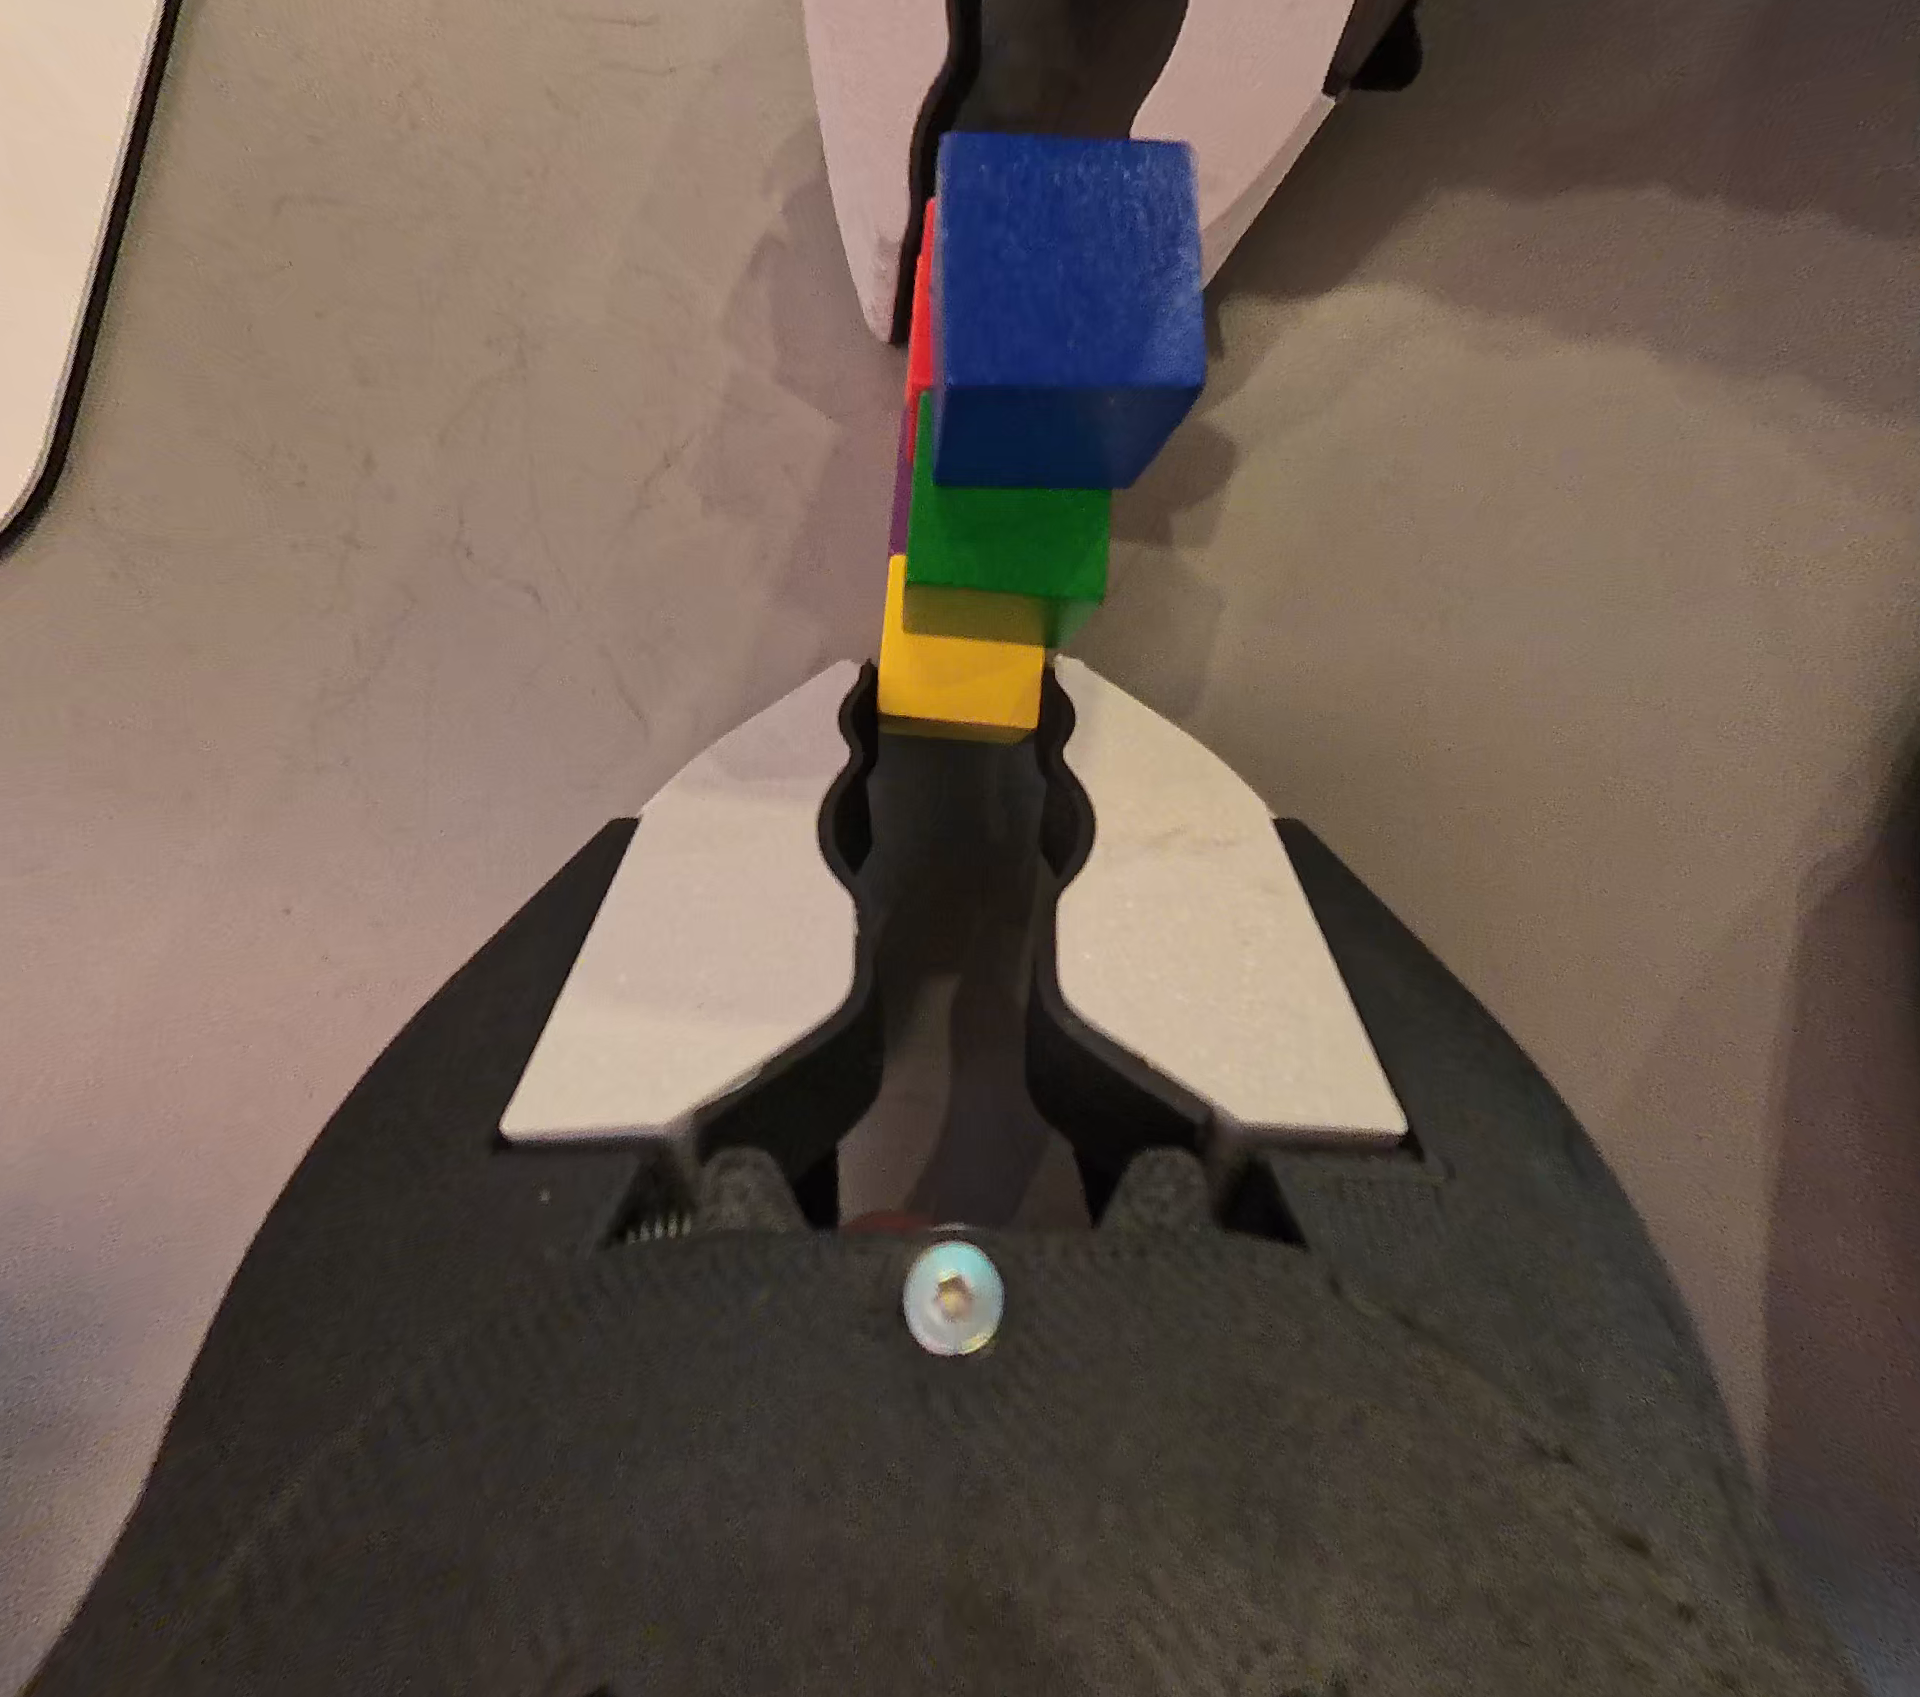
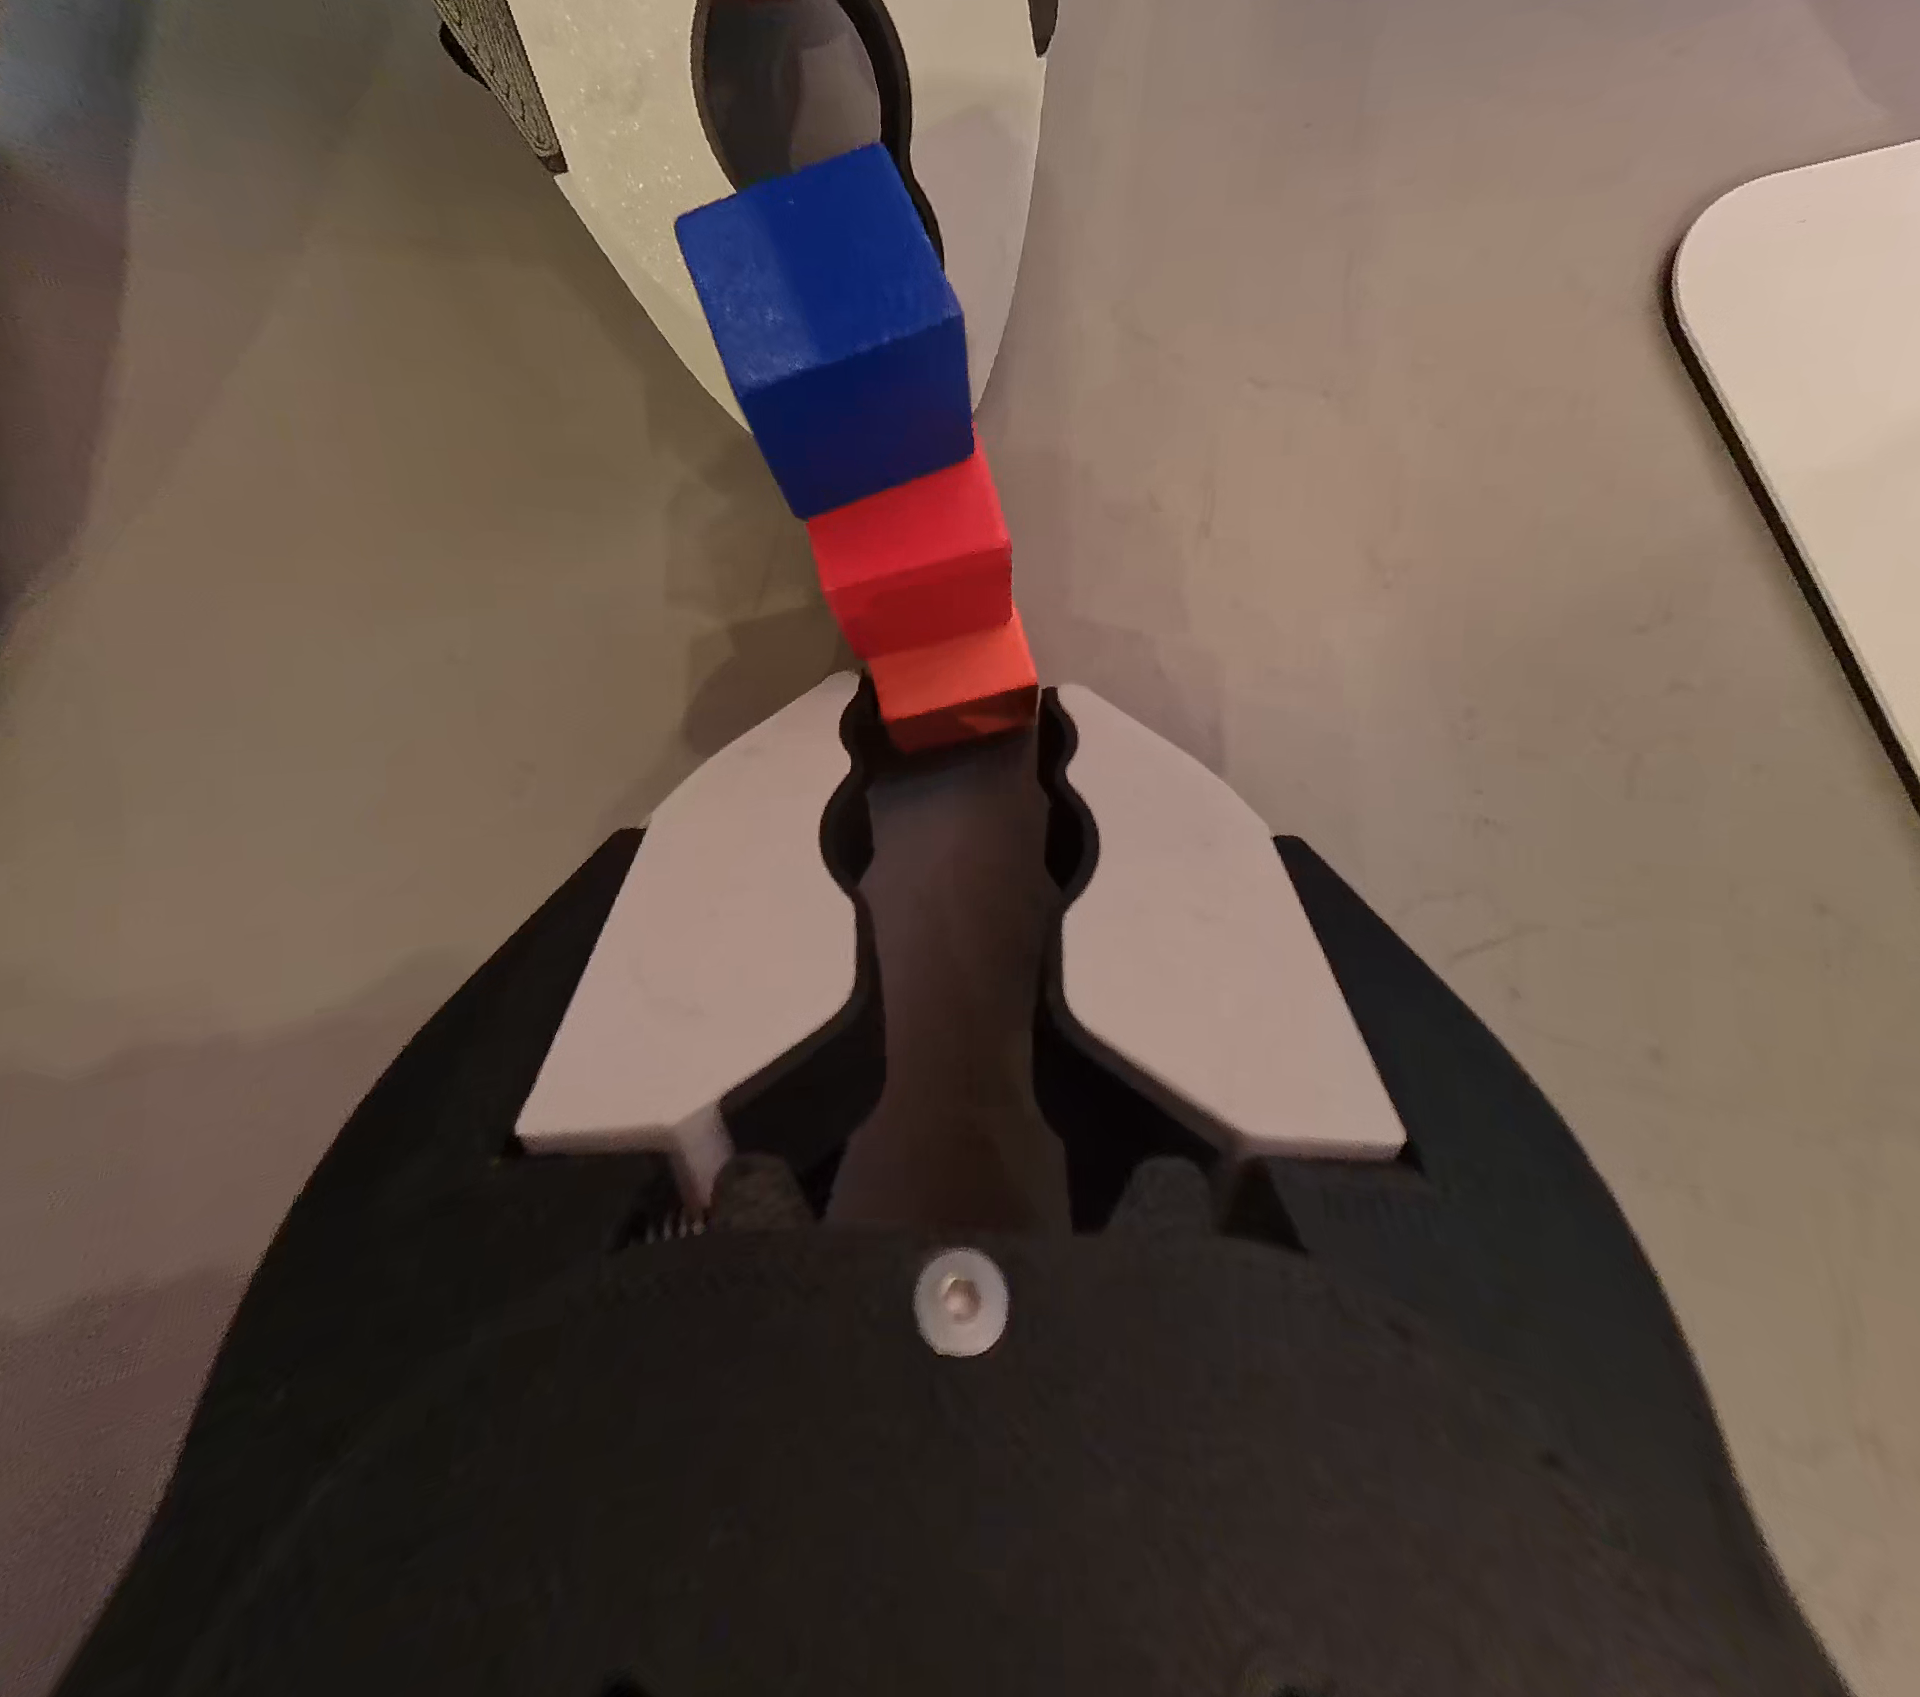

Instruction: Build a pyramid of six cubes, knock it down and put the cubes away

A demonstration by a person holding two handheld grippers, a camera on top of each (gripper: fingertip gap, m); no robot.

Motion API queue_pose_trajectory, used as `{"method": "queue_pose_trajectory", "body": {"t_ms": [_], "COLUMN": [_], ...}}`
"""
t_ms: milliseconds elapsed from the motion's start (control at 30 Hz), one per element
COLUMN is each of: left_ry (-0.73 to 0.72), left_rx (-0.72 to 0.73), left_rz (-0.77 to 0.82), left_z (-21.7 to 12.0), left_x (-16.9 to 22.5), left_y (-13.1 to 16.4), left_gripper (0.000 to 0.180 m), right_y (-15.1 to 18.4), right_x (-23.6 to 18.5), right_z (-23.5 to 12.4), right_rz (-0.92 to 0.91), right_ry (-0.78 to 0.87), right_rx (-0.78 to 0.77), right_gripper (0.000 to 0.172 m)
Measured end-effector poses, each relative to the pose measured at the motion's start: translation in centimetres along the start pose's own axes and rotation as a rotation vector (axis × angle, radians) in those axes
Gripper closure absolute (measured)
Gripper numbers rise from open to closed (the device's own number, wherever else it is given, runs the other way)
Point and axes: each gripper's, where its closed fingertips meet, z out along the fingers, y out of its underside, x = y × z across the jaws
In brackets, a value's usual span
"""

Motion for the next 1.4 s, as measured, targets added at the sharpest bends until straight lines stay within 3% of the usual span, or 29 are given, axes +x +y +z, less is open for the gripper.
{"method": "queue_pose_trajectory", "body": {"t_ms": [467,567,667,867,1400], "left_ry": [0.002,0.006,0.002,-0.025,-0.049], "left_rx": [0.009,0.006,-0.003,0.038,0.039], "left_rz": [-0.008,-0.022,-0.038,-0.044,-0.006], "left_z": [0.6,0.6,0.0,-1.0,0.2], "left_x": [0.0,0.0,0.0,0.2,0.5], "left_y": [0.2,0.3,0.9,0.3,-1.4], "left_gripper": [0.152,0.140,0.131,0.135,0.148], "right_y": [0.0,-0.2,-0.4,-1.0,-2.2], "right_x": [0.1,0.2,0.2,0.2,-0.2], "right_z": [0.3,0.2,-0.2,-0.6,0.0], "right_rz": [0.004,0.018,0.033,0.035,0.016], "right_ry": [-0.002,-0.007,-0.018,-0.033,-0.049], "right_rx": [0.002,0.018,0.053,0.101,0.143], "right_gripper": [0.140,0.126,0.123,0.126,0.137]}}
